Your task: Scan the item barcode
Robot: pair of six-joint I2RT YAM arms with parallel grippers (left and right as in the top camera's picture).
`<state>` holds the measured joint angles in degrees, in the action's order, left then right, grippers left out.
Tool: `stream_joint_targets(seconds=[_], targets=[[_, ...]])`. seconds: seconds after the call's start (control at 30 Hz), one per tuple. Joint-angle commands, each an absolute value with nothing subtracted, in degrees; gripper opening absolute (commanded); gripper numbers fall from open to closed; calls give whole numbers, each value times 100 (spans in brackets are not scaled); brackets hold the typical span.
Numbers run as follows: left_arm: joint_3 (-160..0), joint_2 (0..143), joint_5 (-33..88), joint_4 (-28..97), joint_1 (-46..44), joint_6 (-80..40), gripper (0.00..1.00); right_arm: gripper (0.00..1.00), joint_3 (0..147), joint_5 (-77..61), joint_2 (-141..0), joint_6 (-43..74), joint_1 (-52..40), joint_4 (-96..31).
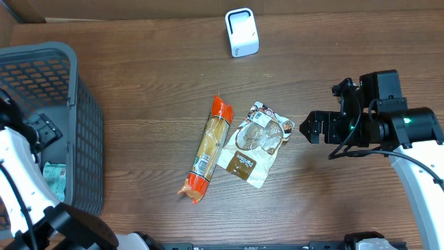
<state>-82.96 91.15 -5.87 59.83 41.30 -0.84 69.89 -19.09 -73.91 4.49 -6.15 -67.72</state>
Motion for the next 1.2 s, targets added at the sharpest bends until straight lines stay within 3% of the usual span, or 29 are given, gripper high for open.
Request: stream_joint_targets(seconds=[0.0, 0.27, 0.5, 0.7, 1.17], targets=[[-7832, 9183, -1022, 5568, 4160, 392, 75, 100, 7122, -1909, -7402, 467, -652, -6755], [-7395, 9448, -1612, 4733, 4160, 676, 90, 100, 7122, -1909, -7402, 467, -652, -6755], [-7395, 9909, -1715, 4340, 4163, 932, 89, 100, 7122, -1911, -7402, 467, -652, -6755], [-7395, 10250, -2056, 4366, 4160, 998, 82, 100, 7122, -1909, -7402, 467, -652, -6755], [-7395, 10744, -2311, 4038, 4167, 917, 85, 100, 7122, -1909, -7402, 467, -652, -6755]])
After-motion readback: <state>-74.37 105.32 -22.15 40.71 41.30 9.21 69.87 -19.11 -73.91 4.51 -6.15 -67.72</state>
